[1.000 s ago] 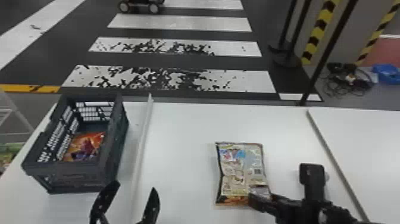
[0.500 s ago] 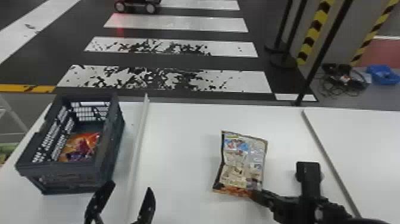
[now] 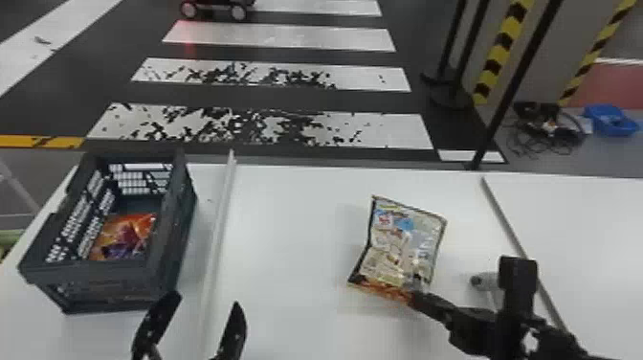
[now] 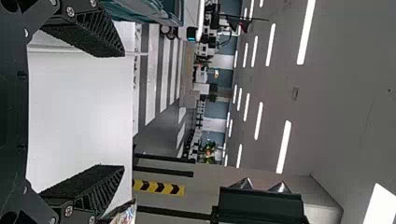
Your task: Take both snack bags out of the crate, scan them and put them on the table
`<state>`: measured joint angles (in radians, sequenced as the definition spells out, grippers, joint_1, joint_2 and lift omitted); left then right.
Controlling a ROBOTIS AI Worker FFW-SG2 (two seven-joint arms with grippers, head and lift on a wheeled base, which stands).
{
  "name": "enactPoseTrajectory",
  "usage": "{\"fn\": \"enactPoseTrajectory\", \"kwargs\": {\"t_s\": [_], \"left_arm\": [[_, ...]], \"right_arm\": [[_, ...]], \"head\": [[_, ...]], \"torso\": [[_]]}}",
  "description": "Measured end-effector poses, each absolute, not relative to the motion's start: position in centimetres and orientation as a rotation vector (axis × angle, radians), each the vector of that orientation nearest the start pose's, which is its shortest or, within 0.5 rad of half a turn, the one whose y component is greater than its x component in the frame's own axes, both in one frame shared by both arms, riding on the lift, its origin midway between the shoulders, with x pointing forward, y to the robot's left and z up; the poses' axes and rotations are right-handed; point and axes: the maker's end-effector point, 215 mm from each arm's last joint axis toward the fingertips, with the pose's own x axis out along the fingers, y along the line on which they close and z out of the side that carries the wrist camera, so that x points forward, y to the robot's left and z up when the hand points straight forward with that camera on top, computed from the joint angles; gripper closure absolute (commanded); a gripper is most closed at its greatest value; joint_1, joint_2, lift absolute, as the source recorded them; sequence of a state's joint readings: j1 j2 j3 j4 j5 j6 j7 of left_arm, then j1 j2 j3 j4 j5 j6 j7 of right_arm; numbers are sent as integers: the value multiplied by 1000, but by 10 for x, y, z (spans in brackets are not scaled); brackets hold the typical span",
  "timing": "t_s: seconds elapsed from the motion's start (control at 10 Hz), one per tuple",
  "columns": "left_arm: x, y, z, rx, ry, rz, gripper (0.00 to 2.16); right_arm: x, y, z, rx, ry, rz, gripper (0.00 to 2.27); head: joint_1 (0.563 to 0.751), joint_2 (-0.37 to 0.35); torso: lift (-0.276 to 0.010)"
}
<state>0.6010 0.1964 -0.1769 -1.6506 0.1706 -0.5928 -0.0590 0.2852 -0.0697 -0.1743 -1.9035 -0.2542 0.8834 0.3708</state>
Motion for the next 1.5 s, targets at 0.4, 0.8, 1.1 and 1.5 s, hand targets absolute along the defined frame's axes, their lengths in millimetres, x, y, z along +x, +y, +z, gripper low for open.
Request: {"fn": "enactPoseTrajectory", "kwargs": {"t_s": [0.4,0.8,1.1,1.5], "left_arm": [[355,177,-415,-89,-47,-226,147],[354,176,-413,-90,-50,-228,147],[354,177,-413,-89,-50,-228,147],[353,179,-414,-85,-48,-226,147]], "right_arm": [[428,-275,-487,419,694,185,2253],[443,-372,-446,474,631,25,2253],[433,-461,-434,491,576,-147,2253],[406,-571,-452,434,554,-400,2253]], "head": [[695,-140],[695,-248],[695,-350],[695,-350]], "torso": [[-94],[-94],[-94],[-94]]}}
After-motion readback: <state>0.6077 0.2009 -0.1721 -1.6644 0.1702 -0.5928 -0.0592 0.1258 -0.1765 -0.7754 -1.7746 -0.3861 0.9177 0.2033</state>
